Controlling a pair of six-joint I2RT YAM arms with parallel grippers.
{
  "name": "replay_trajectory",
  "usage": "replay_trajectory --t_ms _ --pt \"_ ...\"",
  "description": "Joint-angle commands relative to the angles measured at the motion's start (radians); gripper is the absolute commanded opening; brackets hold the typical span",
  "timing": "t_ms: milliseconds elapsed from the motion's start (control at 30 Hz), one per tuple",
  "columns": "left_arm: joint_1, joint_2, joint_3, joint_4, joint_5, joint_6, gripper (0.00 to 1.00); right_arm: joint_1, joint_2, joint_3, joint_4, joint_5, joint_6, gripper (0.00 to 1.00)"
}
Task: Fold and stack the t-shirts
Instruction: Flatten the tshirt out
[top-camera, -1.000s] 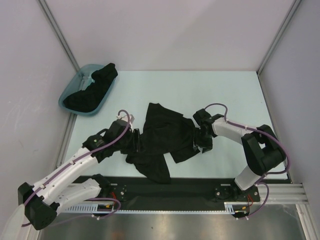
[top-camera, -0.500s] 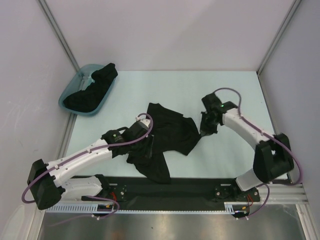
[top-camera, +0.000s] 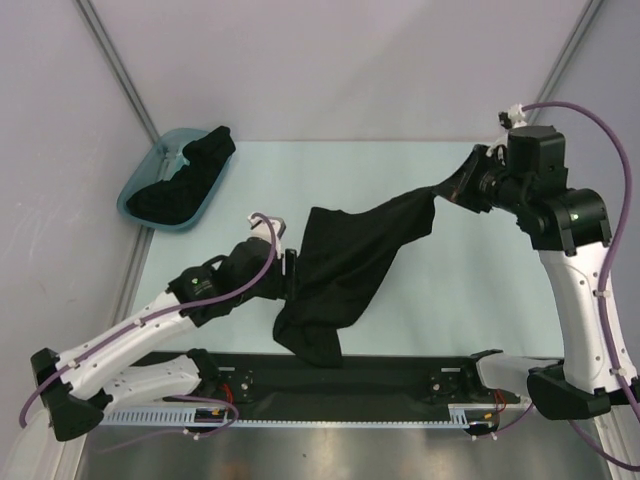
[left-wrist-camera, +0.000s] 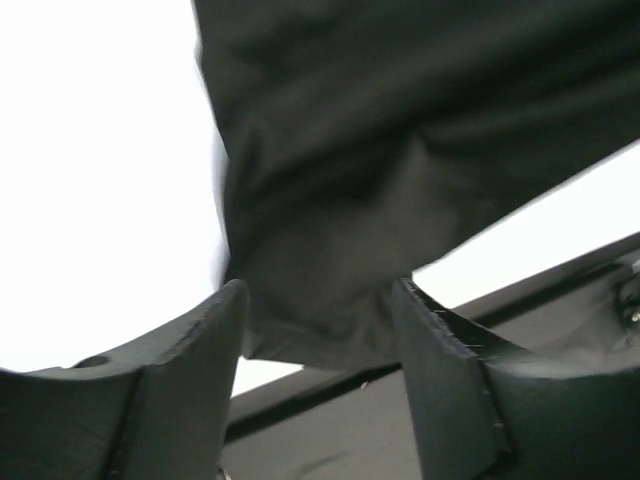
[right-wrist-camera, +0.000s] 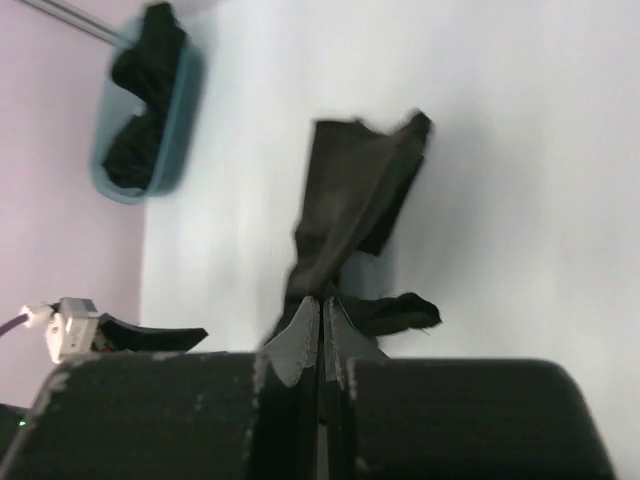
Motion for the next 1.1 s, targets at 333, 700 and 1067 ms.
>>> replay_trajectory --t_ms 333,700,1067 --pt "-0.006 -0.086 0.037 0.110 0.076 0.109 0.81 -0.032 0.143 0.683 -0.119 0.057 0.065 0.00" --pt "-0.256 0.046 0.115 0.272 -0.040 0.253 0.98 -0.032 0.058 0.572 0.042 0.077 0.141 0.00" --pt "-0.459 0.522 0.293 0.496 -0.100 0.367 0.99 -0.032 0.036 0.549 0.007 0.088 0.164 0.00"
